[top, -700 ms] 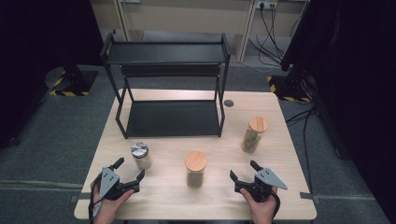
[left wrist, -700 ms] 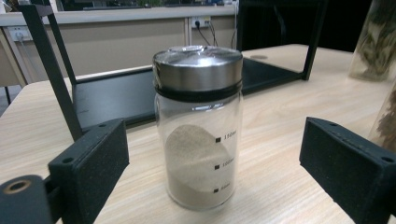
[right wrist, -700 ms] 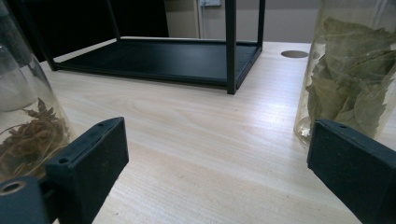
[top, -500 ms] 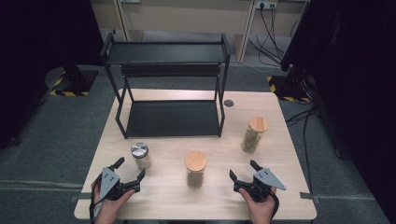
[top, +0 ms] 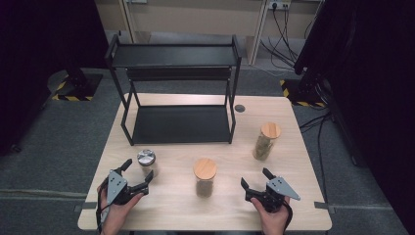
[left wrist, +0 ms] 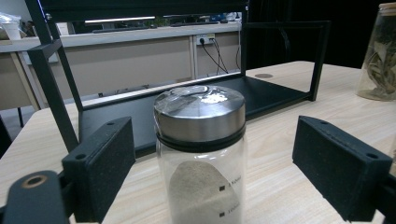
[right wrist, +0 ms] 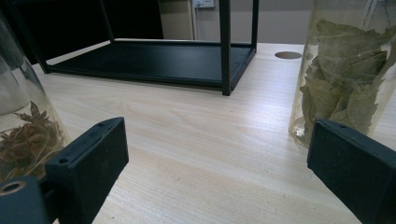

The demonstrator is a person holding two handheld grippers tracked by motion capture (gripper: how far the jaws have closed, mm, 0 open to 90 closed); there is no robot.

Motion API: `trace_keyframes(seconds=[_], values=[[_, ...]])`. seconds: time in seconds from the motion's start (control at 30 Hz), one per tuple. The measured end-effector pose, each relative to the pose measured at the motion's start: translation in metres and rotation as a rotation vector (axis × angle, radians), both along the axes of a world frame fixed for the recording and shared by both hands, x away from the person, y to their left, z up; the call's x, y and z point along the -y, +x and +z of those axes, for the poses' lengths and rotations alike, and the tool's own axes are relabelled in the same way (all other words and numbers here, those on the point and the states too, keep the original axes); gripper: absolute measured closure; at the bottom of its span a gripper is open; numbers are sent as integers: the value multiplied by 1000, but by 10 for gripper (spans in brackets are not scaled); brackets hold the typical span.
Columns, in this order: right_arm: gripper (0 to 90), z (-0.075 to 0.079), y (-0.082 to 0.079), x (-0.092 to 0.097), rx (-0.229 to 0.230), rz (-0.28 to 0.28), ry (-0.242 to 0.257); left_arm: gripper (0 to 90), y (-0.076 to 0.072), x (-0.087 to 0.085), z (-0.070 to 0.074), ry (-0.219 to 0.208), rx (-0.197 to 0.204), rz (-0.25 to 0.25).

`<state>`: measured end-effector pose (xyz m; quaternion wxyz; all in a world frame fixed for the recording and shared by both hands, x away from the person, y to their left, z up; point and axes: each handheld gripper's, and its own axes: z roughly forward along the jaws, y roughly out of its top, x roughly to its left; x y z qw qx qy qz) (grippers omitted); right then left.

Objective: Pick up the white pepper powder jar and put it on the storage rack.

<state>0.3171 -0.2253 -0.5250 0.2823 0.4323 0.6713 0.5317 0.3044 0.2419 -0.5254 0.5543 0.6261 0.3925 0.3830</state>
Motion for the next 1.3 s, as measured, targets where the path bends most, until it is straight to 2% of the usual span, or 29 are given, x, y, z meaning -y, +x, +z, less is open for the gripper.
trace_keyframes(seconds=[0.3, 0.5, 0.7, 0.97, 1.23, 1.3], values=[[59, 0, 0, 0, 1, 1, -1, 166, 11, 3, 2, -9, 12, 1], [60, 0, 0, 0, 0, 2, 0, 203, 22, 7, 1, -8, -8, 3], [61, 0, 0, 0, -3, 2, 1, 252, 30, 8, 2, -7, -4, 8], [65, 0, 0, 0, -6, 0, 7, 339, 34, 8, -2, -15, -11, -3], [66, 0, 0, 1, -7, 1, 17, 350, 34, 8, 1, -18, -26, -3], [66, 0, 0, 2, -7, 1, 19, 350, 33, 7, 3, -39, -26, -1]])
